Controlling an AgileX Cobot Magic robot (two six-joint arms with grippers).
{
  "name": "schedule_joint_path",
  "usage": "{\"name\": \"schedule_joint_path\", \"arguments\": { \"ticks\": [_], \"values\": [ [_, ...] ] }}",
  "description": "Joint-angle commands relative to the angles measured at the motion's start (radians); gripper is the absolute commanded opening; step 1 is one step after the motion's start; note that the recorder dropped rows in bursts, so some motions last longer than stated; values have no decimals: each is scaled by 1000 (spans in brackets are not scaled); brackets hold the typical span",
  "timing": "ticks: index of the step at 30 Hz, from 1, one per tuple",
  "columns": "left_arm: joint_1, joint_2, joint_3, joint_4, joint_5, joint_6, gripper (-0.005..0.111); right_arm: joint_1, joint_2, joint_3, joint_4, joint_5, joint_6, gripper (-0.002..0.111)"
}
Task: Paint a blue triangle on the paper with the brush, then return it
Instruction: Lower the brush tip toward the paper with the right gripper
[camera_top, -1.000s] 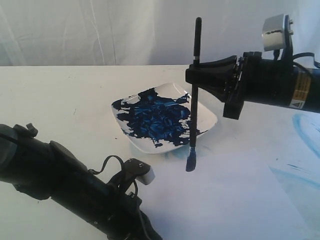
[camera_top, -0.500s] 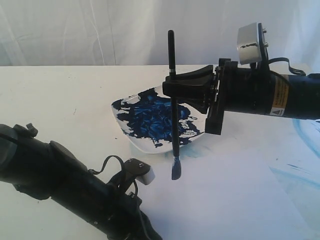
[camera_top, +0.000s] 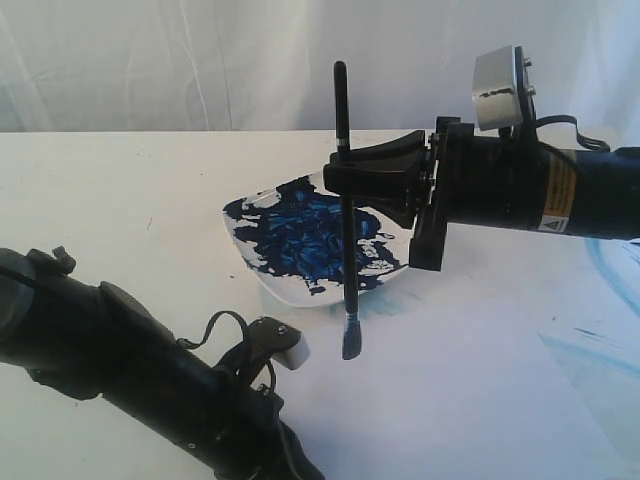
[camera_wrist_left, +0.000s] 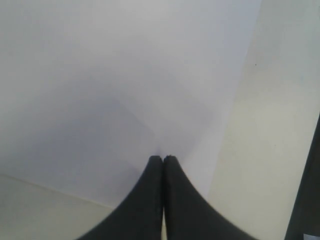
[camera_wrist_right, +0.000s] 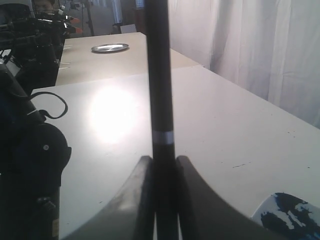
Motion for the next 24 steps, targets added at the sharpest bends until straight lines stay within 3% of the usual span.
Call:
{"name": "schedule_joint_path", "arguments": {
  "ticks": [1, 15, 24],
  "values": [
    [-7, -3, 1, 13, 4, -1, 0, 1, -1, -3, 6, -11, -12, 0],
    [-7, -3, 1, 13, 4, -1, 0, 1, -1, -3, 19, 16, -12, 0],
    [-7, -3, 1, 13, 2, -1, 0, 1, -1, 35, 201, 35, 31, 0]
  ]
}}
